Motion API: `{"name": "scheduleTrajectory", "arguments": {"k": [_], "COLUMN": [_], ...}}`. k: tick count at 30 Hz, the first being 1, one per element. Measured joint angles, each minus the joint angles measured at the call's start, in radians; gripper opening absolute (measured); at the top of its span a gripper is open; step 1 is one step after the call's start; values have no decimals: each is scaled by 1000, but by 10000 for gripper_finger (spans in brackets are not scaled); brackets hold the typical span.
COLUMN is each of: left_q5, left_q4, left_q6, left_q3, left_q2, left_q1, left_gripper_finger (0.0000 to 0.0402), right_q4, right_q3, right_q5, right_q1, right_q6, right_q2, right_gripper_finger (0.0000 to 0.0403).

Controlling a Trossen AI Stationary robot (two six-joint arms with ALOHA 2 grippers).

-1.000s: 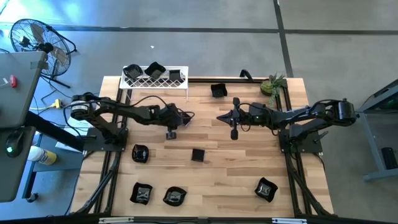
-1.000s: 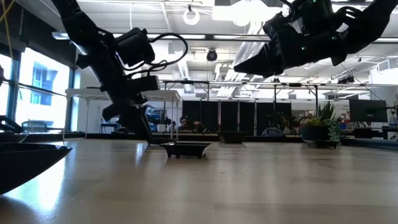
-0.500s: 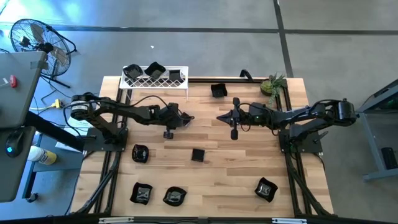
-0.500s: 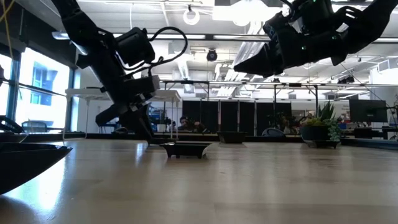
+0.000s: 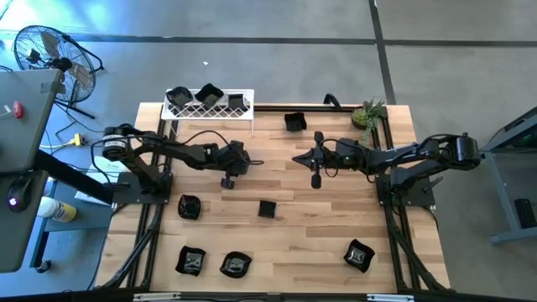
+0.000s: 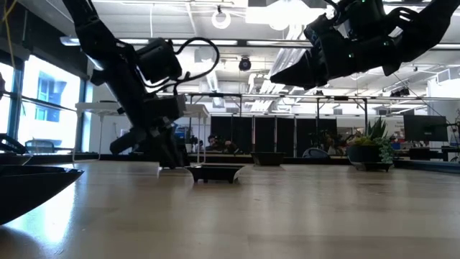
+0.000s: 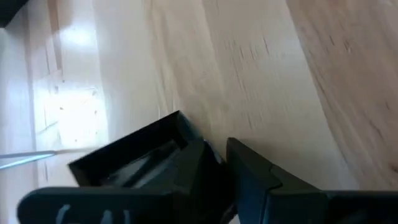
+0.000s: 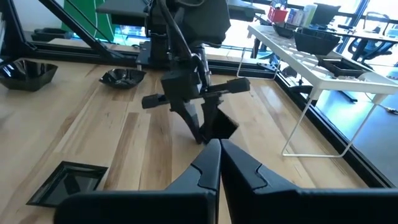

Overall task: Pick & Place Mini shaped plates
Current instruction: Stack the black square plate on top of the black square plate on the shelf

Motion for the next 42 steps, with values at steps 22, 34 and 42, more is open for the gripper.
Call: {"name": "scheduleTrajectory", "arguments": {"k": [22, 34, 42], "left_q5": [-176, -216, -214], "left_q4": [-199, -244, -247], "left_q6": [-139, -235, -235], "left_q3": [108, 109, 109], "left_q2": [-11, -11, -2], "left_q1": [-50, -50, -50], "left_gripper_finger": [67, 111, 98], "right_q4": [0, -1, 0], "right_q3": [0, 0, 0], "right_q5": [0, -7, -7], "right_q1": [0, 0, 0], "right_q6": [-3, -3, -4], "right_q2": [0, 0, 0], "right_gripper_finger": [2, 2, 6]}}
